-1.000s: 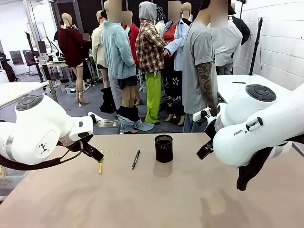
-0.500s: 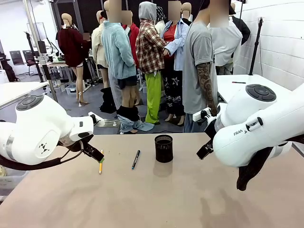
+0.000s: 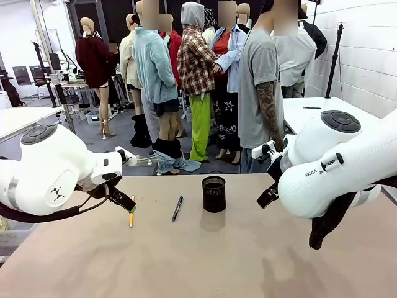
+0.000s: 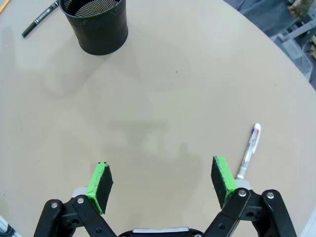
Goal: Place the pens into the pen holder.
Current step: Pick up a writing instrument from the table and place it into the Pen holder.
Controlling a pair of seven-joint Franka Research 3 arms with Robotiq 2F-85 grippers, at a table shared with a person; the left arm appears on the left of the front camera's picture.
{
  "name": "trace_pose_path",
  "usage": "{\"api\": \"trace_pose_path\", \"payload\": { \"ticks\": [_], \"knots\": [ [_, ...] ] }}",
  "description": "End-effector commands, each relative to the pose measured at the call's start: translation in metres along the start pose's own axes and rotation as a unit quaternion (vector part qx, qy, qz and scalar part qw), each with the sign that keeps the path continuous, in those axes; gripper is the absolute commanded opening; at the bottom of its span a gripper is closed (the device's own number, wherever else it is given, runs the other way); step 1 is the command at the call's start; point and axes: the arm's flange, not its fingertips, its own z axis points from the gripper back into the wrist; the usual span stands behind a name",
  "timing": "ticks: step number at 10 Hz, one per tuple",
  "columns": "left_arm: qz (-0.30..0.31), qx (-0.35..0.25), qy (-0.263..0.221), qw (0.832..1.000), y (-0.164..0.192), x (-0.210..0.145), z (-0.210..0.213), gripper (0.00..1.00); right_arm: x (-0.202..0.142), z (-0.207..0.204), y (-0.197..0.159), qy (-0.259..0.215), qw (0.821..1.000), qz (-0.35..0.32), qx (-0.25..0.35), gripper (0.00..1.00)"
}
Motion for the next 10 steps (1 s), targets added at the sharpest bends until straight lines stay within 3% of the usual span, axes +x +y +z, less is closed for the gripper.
{"api": "trace_pose_path", "payload": {
  "ticks": [1,4,7,8,10],
  "knots": [
    [0.0,0.0,0.0,1.0,0.0,0.0,0.0,1.0,0.005,0.015,-0.008,-0.024,1.0,0.01,-0.015,1.0],
    [-0.015,0.076,-0.104,0.992,0.062,0.008,0.1,1.0,-0.003,0.11,-0.067,-0.101,0.988,-0.013,-0.113,1.0],
    [0.036,0.18,-0.116,0.976,0.122,-0.073,0.21,1.0,-0.104,0.205,-0.127,-0.12,0.947,-0.163,-0.249,1.0],
    [0.087,0.193,-0.124,0.969,0.136,-0.11,0.23,1.0,-0.141,0.222,-0.134,-0.116,0.932,-0.21,-0.272,1.0],
    [0.178,0.215,-0.088,0.956,0.15,-0.172,0.226,1.0,-0.192,0.23,-0.133,-0.128,0.913,-0.269,-0.28,1.0]
  ]
}}
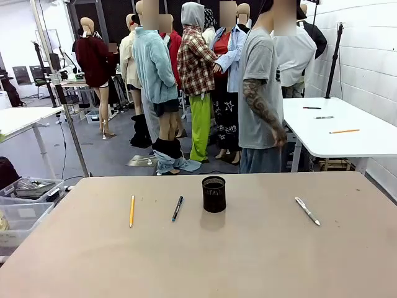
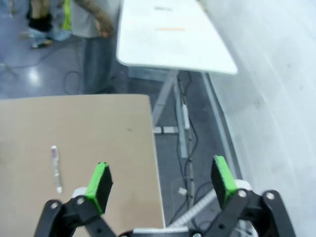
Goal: Place the pens into the pen holder.
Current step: Pick up a writing instrument from the table and place it into the Pen holder.
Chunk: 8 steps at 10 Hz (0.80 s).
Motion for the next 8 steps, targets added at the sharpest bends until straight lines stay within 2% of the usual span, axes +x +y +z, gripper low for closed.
{"api": "trace_pose_path", "payload": {
  "ticks": [1,2,3,4,6,8],
  "knots": [
    [0.042,0.008,0.022,0.999,-0.034,-0.109,-0.01,1.0,-0.134,0.019,0.035,0.003,0.999,-0.042,-0.016,1.0],
    [0.05,0.003,0.026,0.998,-0.035,-0.112,-0.014,1.0,-0.139,0.017,0.035,0.01,0.999,-0.039,-0.009,1.0],
    [0.03,0.008,0.019,0.999,0.022,-0.017,0.001,1.0,-0.128,0.012,0.043,0.014,1.0,-0.017,0.003,1.0],
    [0.03,0.008,0.019,0.999,0.022,-0.017,0.001,1.0,-0.106,-0.001,0.059,0.012,0.999,0.009,0.031,1.0],
    [0.03,0.008,0.019,0.999,0.022,-0.017,0.001,1.0,-0.062,-0.042,0.112,0.038,0.99,0.097,0.098,1.0],
    [0.03,0.008,0.019,0.999,0.022,-0.017,0.001,1.0,-0.043,-0.09,0.175,0.088,0.968,0.174,0.16,1.0]
  ]
}}
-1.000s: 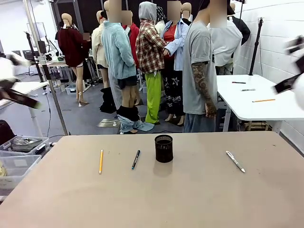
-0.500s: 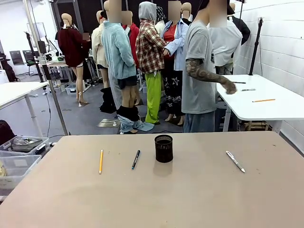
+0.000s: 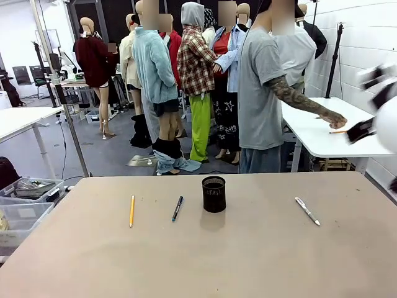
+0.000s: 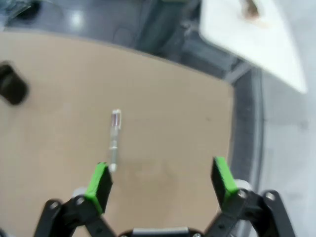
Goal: Place the pens into the pen holder.
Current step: Pick up a writing instrument from the table and place it into the Pen holder.
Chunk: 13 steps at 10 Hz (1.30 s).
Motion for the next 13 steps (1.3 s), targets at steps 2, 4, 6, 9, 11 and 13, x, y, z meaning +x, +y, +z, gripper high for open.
{"api": "trace_pose_path", "payload": {
  "ticks": [2,4,6,9,11,13],
  "knots": [
    [0.0,0.004,-0.004,1.0,0.001,0.001,0.0,1.0,-0.021,-0.086,0.047,0.078,0.994,0.057,0.05,1.0],
    [0.0,0.004,-0.004,1.0,0.001,0.001,0.0,1.0,-0.032,-0.123,0.068,0.108,0.99,0.058,0.074,1.0],
    [0.0,0.004,-0.004,1.0,0.001,0.001,0.0,1.0,-0.035,-0.116,0.072,0.114,0.989,0.061,0.072,1.0],
    [0.0,0.004,-0.004,1.0,0.001,0.001,0.0,1.0,-0.04,-0.114,0.065,0.123,0.991,0.039,0.036,1.0],
    [0.0,0.004,-0.004,1.0,0.001,0.001,0.0,1.0,-0.025,-0.14,0.044,0.161,0.986,0.009,0.042,1.0],
    [0.0,0.004,-0.004,1.0,0.001,0.001,0.0,1.0,-0.013,-0.175,0.033,0.192,0.978,0.0,0.075,1.0]
  ]
}}
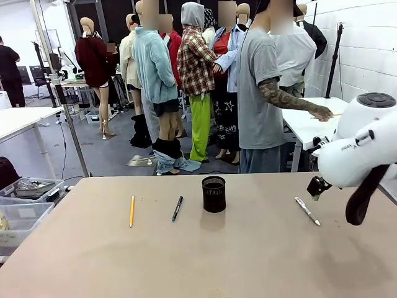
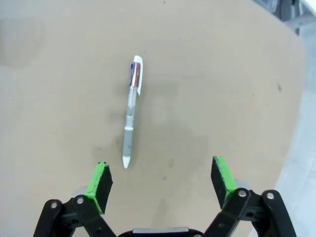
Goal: Place the pens into the pen holder.
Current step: Pick up a writing instrument from the table and place it into the Pen holder.
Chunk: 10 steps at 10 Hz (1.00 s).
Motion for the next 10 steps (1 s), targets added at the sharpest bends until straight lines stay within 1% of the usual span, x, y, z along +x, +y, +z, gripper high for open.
{"api": "trace_pose_path", "payload": {
  "ticks": [1,4,6,10],
  "knots": [
    [-0.001,0.004,-0.003,1.0,0.0,0.001,0.0,1.0,0.029,-0.024,0.001,0.028,0.999,0.001,0.037,1.0],
    [-0.001,0.004,-0.003,1.0,0.0,0.001,0.0,1.0,0.046,-0.049,0.001,0.069,0.996,0.004,0.064,1.0],
    [-0.001,0.004,-0.003,1.0,0.0,0.001,0.0,1.0,0.049,-0.064,-0.001,0.09,0.992,0.006,0.087,1.0],
    [-0.001,0.004,-0.003,1.0,0.0,0.001,0.0,1.0,0.051,-0.087,-0.002,0.117,0.988,0.006,0.1,1.0]
  ]
}}
